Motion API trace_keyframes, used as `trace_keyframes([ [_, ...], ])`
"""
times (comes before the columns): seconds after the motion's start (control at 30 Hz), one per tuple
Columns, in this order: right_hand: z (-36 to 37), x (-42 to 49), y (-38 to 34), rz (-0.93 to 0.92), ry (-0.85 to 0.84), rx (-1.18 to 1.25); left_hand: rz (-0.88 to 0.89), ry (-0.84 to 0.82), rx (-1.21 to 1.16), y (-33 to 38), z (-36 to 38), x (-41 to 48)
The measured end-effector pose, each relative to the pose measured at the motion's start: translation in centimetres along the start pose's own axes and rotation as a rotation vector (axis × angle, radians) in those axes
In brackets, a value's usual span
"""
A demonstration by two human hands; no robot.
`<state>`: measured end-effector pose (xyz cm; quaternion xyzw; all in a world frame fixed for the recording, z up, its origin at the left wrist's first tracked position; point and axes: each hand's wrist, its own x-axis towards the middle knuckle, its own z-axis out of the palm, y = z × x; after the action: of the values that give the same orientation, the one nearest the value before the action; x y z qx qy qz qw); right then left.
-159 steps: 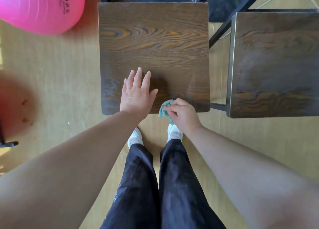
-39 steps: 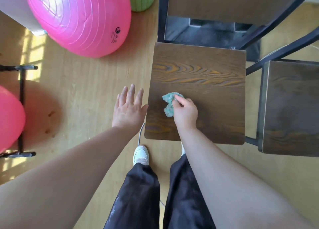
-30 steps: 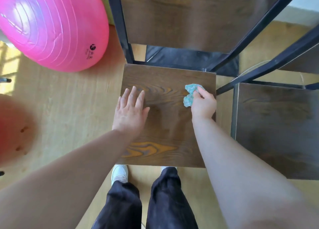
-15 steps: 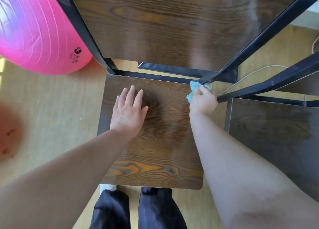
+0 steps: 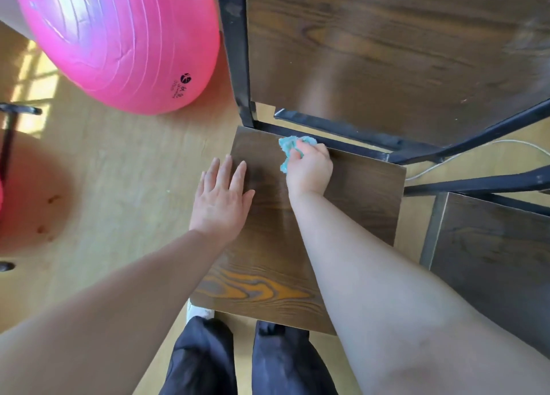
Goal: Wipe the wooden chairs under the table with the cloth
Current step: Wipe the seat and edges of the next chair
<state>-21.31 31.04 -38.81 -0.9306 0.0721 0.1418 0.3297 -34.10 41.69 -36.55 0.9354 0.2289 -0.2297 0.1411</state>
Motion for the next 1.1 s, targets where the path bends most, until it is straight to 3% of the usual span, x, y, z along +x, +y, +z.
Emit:
trace_keyframes([
  [0.27,5.8,-1.4,-5.6,-0.196,-0.182,-0.072,-0.074,0.028,-0.035,-5.7,-0.1,-1.0],
  [0.5,5.7,-1.3,-5.7,-0.256,-0.231,-0.142,-0.089,0.019,-0.067,-8.7,0.1,-3.2],
  [0.83,5.3,-11.3,0.0,-0.498,-0.367,-0.178,-0.008,0.026,-0.039,-11.0,-0.3,-6.0],
  [1.1,4.8,-18.8,4.3,-0.496,-0.379,-0.172,0.061,0.022,-0.009,-13.0,0.9,-9.1],
])
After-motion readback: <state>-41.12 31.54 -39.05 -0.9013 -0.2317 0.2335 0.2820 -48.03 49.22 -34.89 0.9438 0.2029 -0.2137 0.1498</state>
